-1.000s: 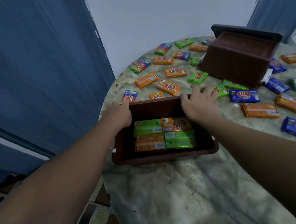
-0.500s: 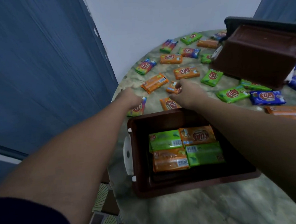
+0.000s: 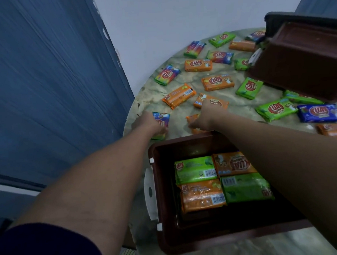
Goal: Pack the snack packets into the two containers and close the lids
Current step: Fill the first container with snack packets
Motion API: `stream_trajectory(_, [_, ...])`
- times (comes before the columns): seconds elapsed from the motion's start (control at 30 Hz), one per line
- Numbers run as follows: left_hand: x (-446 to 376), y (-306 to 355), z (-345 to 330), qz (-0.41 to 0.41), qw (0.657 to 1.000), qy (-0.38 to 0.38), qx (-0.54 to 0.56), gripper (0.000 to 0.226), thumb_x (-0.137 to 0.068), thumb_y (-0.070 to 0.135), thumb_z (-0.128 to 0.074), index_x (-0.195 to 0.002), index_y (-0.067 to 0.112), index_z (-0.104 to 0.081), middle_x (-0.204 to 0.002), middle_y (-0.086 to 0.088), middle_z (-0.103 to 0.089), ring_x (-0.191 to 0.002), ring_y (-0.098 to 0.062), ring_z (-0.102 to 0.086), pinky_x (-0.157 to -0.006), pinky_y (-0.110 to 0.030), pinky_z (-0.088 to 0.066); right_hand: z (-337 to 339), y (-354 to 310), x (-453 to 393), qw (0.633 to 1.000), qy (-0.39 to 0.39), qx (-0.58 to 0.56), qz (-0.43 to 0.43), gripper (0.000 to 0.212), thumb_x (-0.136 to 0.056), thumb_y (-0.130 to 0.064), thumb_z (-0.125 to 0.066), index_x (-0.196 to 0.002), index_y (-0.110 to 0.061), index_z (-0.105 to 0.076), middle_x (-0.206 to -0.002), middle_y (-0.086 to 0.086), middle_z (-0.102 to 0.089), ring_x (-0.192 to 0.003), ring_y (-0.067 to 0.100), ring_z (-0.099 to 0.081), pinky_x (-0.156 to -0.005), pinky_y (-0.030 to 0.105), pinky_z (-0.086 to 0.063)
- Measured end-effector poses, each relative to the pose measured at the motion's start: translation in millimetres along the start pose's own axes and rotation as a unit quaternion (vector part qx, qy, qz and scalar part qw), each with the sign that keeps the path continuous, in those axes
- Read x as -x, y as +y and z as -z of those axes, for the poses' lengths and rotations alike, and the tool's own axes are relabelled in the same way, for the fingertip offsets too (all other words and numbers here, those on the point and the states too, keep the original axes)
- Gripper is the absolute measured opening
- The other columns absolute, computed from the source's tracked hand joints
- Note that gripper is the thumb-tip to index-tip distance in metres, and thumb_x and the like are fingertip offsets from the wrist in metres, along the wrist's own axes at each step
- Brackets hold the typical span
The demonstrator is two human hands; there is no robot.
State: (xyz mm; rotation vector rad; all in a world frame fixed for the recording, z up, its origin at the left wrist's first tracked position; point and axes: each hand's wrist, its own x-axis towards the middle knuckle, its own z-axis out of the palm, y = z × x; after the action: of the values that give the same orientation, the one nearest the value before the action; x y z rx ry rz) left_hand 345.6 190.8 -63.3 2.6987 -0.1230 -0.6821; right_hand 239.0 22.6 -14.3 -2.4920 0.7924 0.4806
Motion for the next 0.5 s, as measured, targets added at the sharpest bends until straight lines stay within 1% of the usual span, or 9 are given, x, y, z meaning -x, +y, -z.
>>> stream_trajectory(0.07, [-1,2,-1,0.007,1.000,-0.011,-0.001,0.091,-0.045,0.057,-0.093,-0.120,0.020,-0.057,-0.115,-0.006,-0.065,-0.103,-0.029,-0.062,-0.089,-0.040,-0.053,-1,1,-2,1.000,-0.001,-0.005,-0.012,0.106,-0.081,-0.054,-0.079,-0.156,-0.006,-0.022,-0.149,0.019,-0.048,-0.135,0.038,-0.047,-0.101,0.044,-0.046])
stream_trajectory(0.1, [1,4,0,0.004,1.000,-0.016,-0.001,0.090,-0.045,0.055,-0.094,-0.119,0.018,-0.057,-0.114,-0.006,-0.064,-0.104,-0.029,-0.061,-0.090,-0.039,-0.053,-2,2,-2,1.000,0.000,-0.008,-0.017,0.107,-0.081,-0.054,-0.079,-0.156,-0.007,-0.021,-0.149,0.019,-0.047,-0.136,0.038,-0.047,-0.102,0.044,-0.045])
stream_trajectory(0.17, [5,11,5,-0.007,1.000,-0.025,-0.003,0.078,-0.054,0.050,-0.095,-0.114,0.015,-0.059,-0.110,-0.006,-0.062,-0.103,-0.028,-0.061,-0.085,-0.034,-0.052,-3,2,-3,1.000,-0.001,-0.008,-0.022,0.107,-0.080,-0.053,-0.080,-0.157,-0.007,-0.021,-0.149,0.019,-0.047,-0.136,0.038,-0.047,-0.102,0.043,-0.045])
stream_trajectory(0.23, [2,14,5,-0.018,0.999,-0.036,0.001,0.062,-0.064,0.040,-0.091,-0.110,0.009,-0.063,-0.107,-0.010,-0.064,-0.098,-0.027,-0.063,-0.077,-0.032,-0.051,-3,1,-4,1.000,-0.009,0.003,-0.023,0.107,-0.081,-0.051,-0.080,-0.157,-0.006,-0.020,-0.148,0.019,-0.048,-0.135,0.038,-0.048,-0.102,0.043,-0.046])
stream_trajectory(0.3, [1,18,5,-0.034,0.998,-0.045,0.029,0.043,-0.071,0.030,-0.083,-0.103,0.006,-0.068,-0.104,-0.014,-0.068,-0.093,-0.027,-0.065,-0.073,-0.034,-0.051,-4,0,-6,0.999,-0.016,0.024,-0.026,0.109,-0.080,-0.049,-0.081,-0.158,-0.008,-0.017,-0.148,0.019,-0.048,-0.134,0.039,-0.048,-0.103,0.045,-0.047])
stream_trajectory(0.37, [4,21,6,-0.059,0.996,-0.041,0.054,0.029,-0.083,0.030,-0.072,-0.101,0.008,-0.066,-0.101,-0.014,-0.067,-0.091,-0.027,-0.064,-0.071,-0.033,-0.048,-6,-2,-11,0.998,-0.032,0.041,-0.035,0.115,-0.078,-0.047,-0.083,-0.160,-0.011,-0.010,-0.151,0.021,-0.045,-0.135,0.042,-0.047,-0.105,0.048,-0.046])
stream_trajectory(0.43, [6,23,7,-0.082,0.993,-0.026,0.078,0.023,-0.091,0.032,-0.064,-0.104,0.012,-0.062,-0.095,-0.009,-0.062,-0.087,-0.024,-0.059,-0.065,-0.031,-0.043,-6,-5,-12,0.996,-0.055,0.056,-0.045,0.122,-0.081,-0.044,-0.083,-0.162,-0.012,0.002,-0.156,0.023,-0.037,-0.140,0.044,-0.042,-0.111,0.050,-0.041])
stream_trajectory(0.47, [8,24,8,-0.091,0.991,-0.020,0.091,0.021,-0.093,0.030,-0.062,-0.106,0.014,-0.060,-0.094,-0.008,-0.060,-0.085,-0.023,-0.058,-0.063,-0.030,-0.041,-5,-6,-10,0.994,-0.068,0.070,-0.048,0.120,-0.085,-0.043,-0.079,-0.161,-0.011,0.007,-0.159,0.024,-0.033,-0.143,0.044,-0.037,-0.114,0.050,-0.036])
stream_trajectory(0.5, [10,25,9,-0.097,0.990,-0.017,0.102,0.020,-0.093,0.029,-0.061,-0.107,0.015,-0.058,-0.095,-0.007,-0.060,-0.086,-0.023,-0.059,-0.063,-0.030,-0.042,-3,-6,-9,0.992,-0.079,0.087,-0.049,0.113,-0.091,-0.040,-0.074,-0.160,-0.008,0.009,-0.161,0.024,-0.028,-0.146,0.043,-0.032,-0.117,0.048,-0.030])
